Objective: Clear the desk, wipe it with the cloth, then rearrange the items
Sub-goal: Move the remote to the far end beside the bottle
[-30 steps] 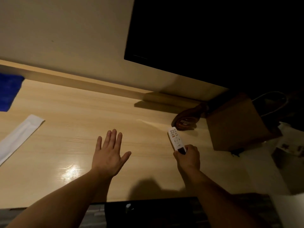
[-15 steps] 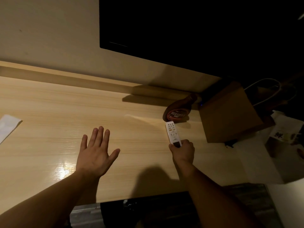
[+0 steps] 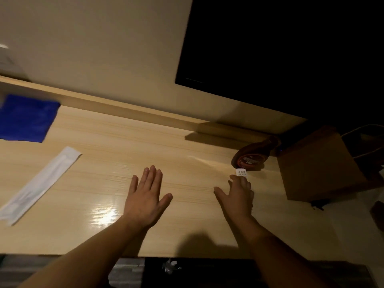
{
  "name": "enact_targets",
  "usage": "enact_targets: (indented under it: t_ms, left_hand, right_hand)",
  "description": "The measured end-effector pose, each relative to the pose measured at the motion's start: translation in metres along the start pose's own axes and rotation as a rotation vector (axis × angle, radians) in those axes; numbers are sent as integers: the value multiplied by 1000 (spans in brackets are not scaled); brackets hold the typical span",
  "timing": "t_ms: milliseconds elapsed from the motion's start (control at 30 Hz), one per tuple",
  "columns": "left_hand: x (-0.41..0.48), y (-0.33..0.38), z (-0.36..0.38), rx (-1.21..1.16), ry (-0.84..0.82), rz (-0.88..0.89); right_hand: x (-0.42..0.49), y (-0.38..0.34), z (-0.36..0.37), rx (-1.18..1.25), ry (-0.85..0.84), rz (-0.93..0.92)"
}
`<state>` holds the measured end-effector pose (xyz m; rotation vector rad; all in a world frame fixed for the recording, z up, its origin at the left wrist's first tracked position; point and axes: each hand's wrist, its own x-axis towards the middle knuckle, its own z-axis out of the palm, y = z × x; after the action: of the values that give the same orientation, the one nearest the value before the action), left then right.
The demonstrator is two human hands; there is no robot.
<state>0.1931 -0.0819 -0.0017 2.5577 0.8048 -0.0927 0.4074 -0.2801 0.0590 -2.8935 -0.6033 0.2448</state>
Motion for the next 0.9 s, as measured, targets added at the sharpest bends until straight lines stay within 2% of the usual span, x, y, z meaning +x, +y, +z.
enact_targets:
  t_ms: [333,533,667,900]
  left_hand:
    - [-59,-119,-38,31,106,-331]
    - [-65,-133,-34,58,118,-331]
    - [-62,-136,-37,51,110,-336]
    - [-59,-149,-26,45,116,-353]
  right_hand:
    - [-1,-211,16,58,-200,-530]
    - [-16,-327,53,-32,-350,-883]
    - [-17,-394,80,-80,-414,-1052]
    - [-4,-465,116,-234,-459,-1350]
